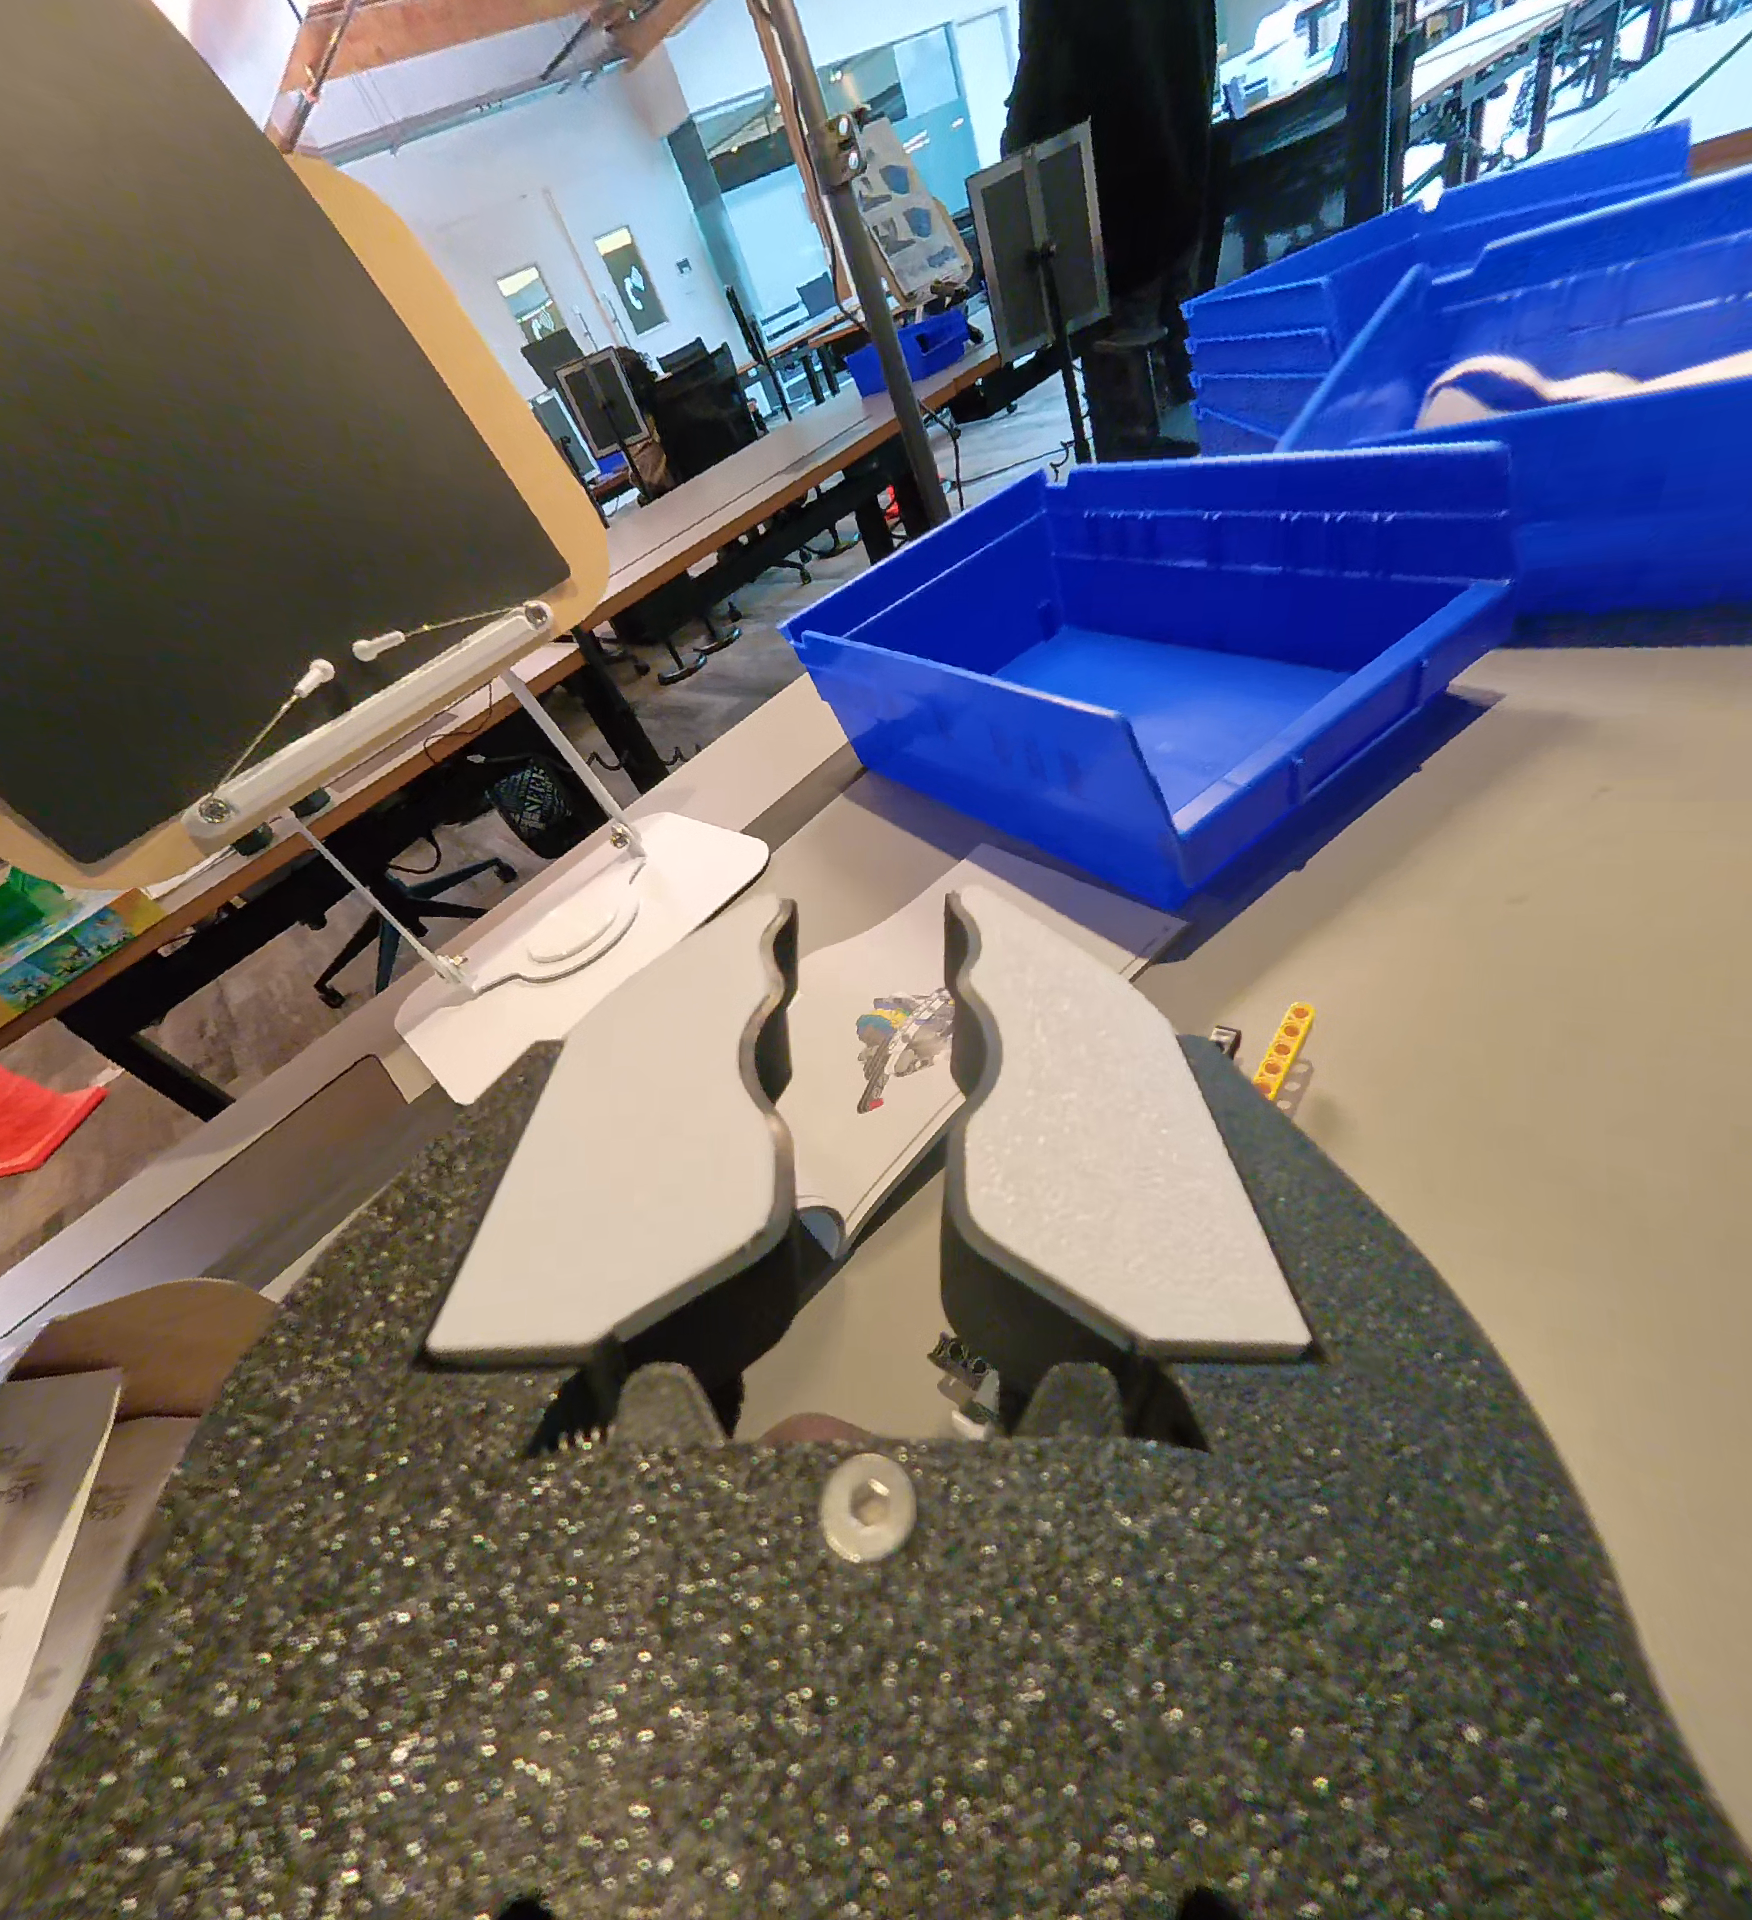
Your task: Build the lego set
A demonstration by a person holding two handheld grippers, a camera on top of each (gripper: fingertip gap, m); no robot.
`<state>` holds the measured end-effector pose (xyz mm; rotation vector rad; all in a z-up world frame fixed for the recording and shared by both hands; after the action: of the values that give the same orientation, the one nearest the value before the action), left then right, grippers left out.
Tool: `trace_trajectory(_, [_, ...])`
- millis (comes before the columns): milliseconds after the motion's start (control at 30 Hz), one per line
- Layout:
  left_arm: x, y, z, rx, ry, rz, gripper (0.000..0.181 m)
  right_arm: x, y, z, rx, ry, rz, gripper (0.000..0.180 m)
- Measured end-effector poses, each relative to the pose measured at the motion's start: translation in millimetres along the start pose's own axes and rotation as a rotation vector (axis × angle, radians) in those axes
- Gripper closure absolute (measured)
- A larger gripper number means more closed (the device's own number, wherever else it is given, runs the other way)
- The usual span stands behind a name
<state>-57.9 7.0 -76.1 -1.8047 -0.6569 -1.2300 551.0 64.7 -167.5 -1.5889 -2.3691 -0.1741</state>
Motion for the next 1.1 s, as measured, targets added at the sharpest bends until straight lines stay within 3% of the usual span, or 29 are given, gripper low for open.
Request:
trace_trajectory(33, [0.6, 0.6, -0.4, 0.0, 0.002, 0.002, 0.154, -7.3, 1.6, -9.4, 0.01, 0.02, 0.013, 0.172])
trace_trajectory(267, [4.3, 4.6, -1.4, -0.009, 0.011, -0.001, 0.155, -67.3, 44.0, -79.6, -0.143, 0.048, 0.131, 0.172])
trace_trajectory(433, [6.0, 8.1, -0.1, -0.023, 0.011, -0.007, 0.155, -89.8, 71.9, -155.7, -0.237, 0.248, 0.297, 0.172])
trace_trajectory(567, [13.1, 15.6, -1.0, -0.038, 0.033, 0.005, 0.155, -86.8, 120.2, -186.0, -0.345, 0.405, 0.529, 0.172])
trace_trajectory(667, [12.9, 18.8, -1.3, -0.039, 0.033, 0.023, 0.155, -89.6, 164.6, -174.5, -0.407, 0.449, 0.72, 0.173])
trace_trajectory(800, [11.4, 16.5, -2.0, -0.041, 0.039, 0.006, 0.156, -108.1, 203.8, -125.8, -0.439, 0.427, 0.947, 0.172])
trace_trajectory(1100, [8.1, 9.4, -1.3, -0.028, 0.034, -0.001, 0.156, -168.6, 223.4, -23.9, -0.344, 0.317, 1.199, 0.172])
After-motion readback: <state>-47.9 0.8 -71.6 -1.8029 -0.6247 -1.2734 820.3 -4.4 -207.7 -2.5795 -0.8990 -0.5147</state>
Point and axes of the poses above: each gripper's, where its closed fingertips meet, z out along the fingers, x out of its top, y = z × x across the jaws, the point moved 1 cm from there along -z, back along the fingers, and after that the axes turned 2 degrees about -y, right-handed, at the moved point
